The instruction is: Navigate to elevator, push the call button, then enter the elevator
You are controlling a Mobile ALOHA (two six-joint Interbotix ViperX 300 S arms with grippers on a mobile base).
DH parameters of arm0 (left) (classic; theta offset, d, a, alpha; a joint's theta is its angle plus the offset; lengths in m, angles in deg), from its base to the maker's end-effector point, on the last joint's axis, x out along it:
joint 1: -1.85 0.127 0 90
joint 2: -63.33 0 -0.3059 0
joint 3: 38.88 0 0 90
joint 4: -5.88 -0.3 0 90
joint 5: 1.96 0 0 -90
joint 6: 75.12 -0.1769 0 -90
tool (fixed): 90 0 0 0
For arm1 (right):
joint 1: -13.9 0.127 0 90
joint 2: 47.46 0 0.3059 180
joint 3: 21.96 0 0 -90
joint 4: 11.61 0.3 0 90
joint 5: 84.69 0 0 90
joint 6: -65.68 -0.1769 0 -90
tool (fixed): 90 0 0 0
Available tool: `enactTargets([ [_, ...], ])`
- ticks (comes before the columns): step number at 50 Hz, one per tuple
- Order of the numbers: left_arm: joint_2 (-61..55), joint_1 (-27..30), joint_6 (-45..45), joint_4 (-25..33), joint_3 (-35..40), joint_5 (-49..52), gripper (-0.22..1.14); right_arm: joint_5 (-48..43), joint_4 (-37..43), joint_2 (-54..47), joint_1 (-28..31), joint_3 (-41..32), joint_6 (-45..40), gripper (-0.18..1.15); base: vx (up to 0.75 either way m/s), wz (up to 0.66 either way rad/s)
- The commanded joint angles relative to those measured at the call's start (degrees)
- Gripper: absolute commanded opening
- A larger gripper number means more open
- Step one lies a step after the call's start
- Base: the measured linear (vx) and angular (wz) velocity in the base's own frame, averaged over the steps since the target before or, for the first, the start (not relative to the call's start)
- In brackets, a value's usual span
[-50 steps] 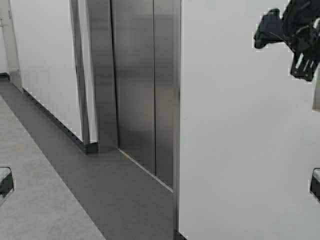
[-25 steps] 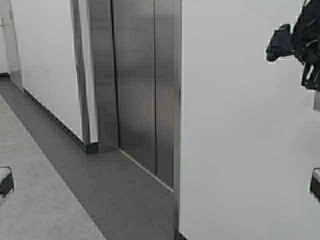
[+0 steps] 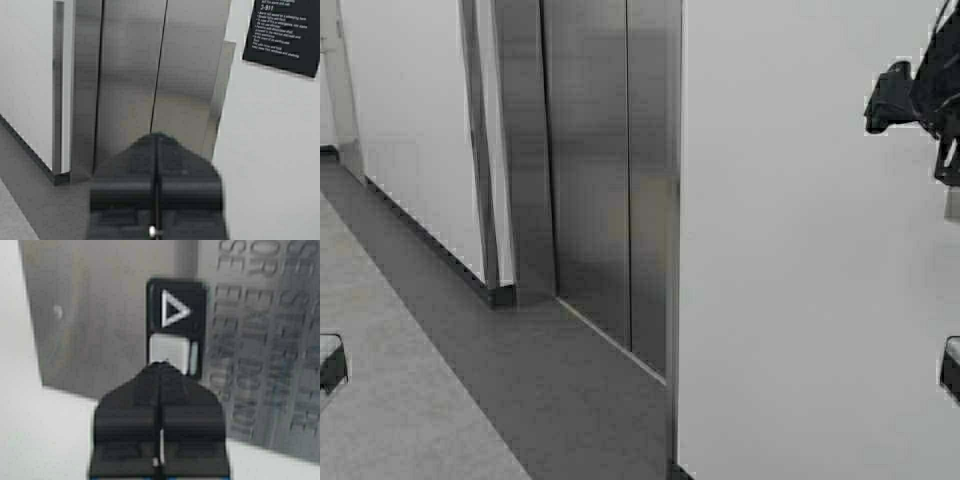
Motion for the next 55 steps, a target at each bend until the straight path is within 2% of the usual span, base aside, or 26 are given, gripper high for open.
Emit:
enactTargets([
  [1,-0.26,0.00,-0.09,0.09,0.79,0.00,0.03,-0.35,-0.35,0.09,-1.05,-2.20,0.53,0.05,0.00,0.00],
  [14,-0.70,-0.09,-0.35,0.00,0.62,0.00,0.03,-1.23,-0.62,-1.14,-3.60,-4.83,1.67,0.05,0.00,0.00],
  [27,-0.97,-0.09,-0.26,-0.09,0.62,0.00,0.03,-1.23,-0.88,0.00,-2.37,-3.25,1.67,0.05,0.00,0.01],
  [42,-0.70,-0.09,0.09,0.09,0.79,0.00,0.03,0.00,2.20,10.11,7.12,6.59,1.76,0.05,0.00,-0.01],
  [49,-0.35,-0.09,0.18,0.09,0.88,0.00,0.03,0.00,8.96,15.91,13.80,9.93,2.29,0.05,0.00,0.00],
  [55,0.53,-0.09,0.18,0.09,0.62,0.00,0.03,0.09,18.11,20.65,20.04,11.87,5.98,0.05,-0.01,-0.02],
])
